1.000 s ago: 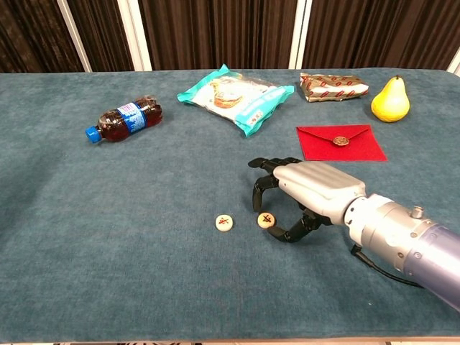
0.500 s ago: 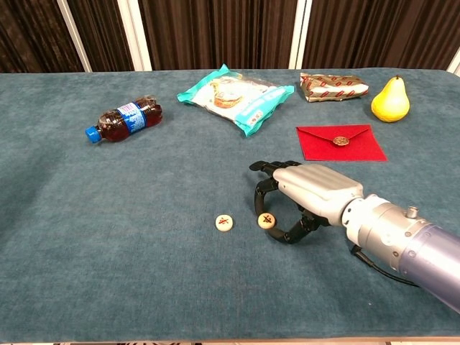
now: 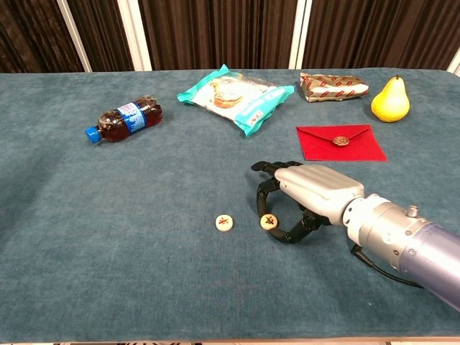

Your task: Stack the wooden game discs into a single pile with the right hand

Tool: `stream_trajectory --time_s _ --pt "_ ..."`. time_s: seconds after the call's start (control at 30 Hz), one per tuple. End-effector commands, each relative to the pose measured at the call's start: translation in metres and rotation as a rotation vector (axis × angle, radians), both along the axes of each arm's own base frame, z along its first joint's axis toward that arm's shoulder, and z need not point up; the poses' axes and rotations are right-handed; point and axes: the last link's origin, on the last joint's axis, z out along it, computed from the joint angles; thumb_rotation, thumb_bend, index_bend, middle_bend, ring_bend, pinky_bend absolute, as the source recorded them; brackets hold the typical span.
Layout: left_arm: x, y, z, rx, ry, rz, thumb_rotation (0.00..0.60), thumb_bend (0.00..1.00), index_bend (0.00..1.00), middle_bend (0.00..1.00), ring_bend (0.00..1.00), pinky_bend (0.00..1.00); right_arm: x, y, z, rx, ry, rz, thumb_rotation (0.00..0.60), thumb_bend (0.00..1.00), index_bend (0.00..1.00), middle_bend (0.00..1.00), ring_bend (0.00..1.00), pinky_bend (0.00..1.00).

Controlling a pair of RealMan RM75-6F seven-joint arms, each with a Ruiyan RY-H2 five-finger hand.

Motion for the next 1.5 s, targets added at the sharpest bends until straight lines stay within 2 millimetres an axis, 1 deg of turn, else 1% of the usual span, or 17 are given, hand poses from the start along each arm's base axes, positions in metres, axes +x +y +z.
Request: stream_trajectory --time_s 0.03,0.3,0.53,0.77,0.93,1.17,1.5 --pt "0.000 0.000 0.000 0.000 0.000 0.000 0.600 0.58 0.08 0.00 0.00 0.00 0.000 0.000 0.000 0.001 -0.003 -0.002 0.600 0.44 0.52 0.00 0.00 0.00" --pt "0.000 0.000 0.000 0.002 -0.003 0.000 0.600 0.58 0.08 0.00 0.00 0.00 0.005 -0.002 0.007 -0.010 -0.016 0.013 0.600 0.44 0.53 0.00 0.00 0.00" --pt "0.000 0.000 0.000 0.002 -0.002 -0.002 0.600 0.58 0.08 0.00 0.00 0.00 0.013 -0.009 0.019 -0.038 -0.023 0.028 0.600 0.44 0.53 0.00 0.00 0.00" --pt "0.000 0.000 0.000 0.003 -0.006 -0.001 0.600 0.58 0.08 0.00 0.00 0.00 0.020 -0.029 0.040 -0.052 -0.041 -0.013 0.600 0.44 0.53 0.00 0.00 0.00" --pt "0.000 0.000 0.001 0.005 -0.004 -0.002 0.600 0.58 0.08 0.00 0.00 0.00 0.018 -0.047 0.051 -0.076 -0.013 -0.040 0.600 0.44 0.53 0.00 0.00 0.00" --pt "0.000 0.000 0.000 0.004 -0.006 -0.001 0.600 0.58 0.08 0.00 0.00 0.00 0.012 -0.061 0.054 -0.104 0.009 -0.069 0.600 0.44 0.54 0.00 0.00 0.00" --pt "0.000 0.000 0.001 0.007 -0.006 -0.002 0.600 0.58 0.08 0.00 0.00 0.00 0.004 -0.062 0.051 -0.095 0.015 -0.092 0.600 0.44 0.54 0.00 0.00 0.00"
